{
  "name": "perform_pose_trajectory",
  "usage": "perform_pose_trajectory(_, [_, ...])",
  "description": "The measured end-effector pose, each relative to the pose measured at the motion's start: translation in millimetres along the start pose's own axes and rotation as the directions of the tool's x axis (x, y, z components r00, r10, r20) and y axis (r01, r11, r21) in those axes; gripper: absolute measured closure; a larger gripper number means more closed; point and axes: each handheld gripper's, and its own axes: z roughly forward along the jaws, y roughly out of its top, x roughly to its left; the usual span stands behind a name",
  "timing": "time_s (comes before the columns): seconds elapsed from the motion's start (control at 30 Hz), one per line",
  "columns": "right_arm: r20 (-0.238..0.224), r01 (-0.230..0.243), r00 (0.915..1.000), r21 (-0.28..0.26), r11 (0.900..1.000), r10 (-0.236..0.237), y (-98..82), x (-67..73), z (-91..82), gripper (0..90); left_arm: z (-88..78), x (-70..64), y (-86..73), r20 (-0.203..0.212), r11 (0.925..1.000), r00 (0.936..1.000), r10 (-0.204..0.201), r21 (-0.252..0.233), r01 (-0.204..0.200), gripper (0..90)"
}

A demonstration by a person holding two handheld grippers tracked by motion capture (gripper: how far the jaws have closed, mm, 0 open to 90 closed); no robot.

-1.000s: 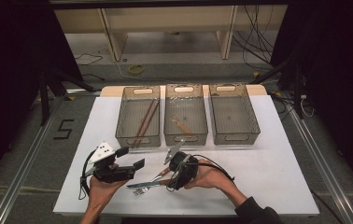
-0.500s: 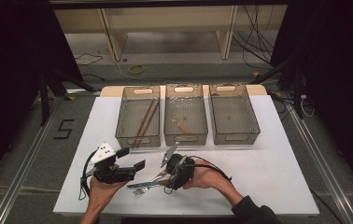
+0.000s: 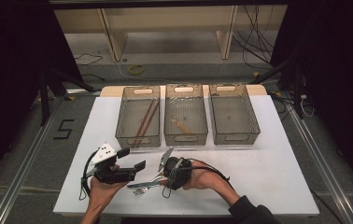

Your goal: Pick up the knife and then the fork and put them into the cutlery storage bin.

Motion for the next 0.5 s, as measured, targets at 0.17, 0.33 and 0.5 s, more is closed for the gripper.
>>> perform_pose_trajectory(0.17, [0.009,0.016,0.9998,0.014,1.000,-0.016,0.9,3.0,-0.5,67.9,0.0,0.0,0.0,0.000,1.0000,1.0000,0.003,0.001,-0.003,15.6])
perform_pose_trajectory(0.33, [0.010,0.026,0.9996,0.035,0.999,-0.026,1.6,5.0,-1.4,71.7,0.1,-0.5,0.0,0.000,1.0000,1.0000,0.001,0.002,-0.001,15.6])
perform_pose_trajectory(0.5, [0.006,0.019,0.9998,0.040,0.999,-0.019,2.0,6.8,-1.1,76.5,-0.3,-0.3,0.1,0.000,1.0000,1.0000,0.003,0.000,-0.003,15.6])
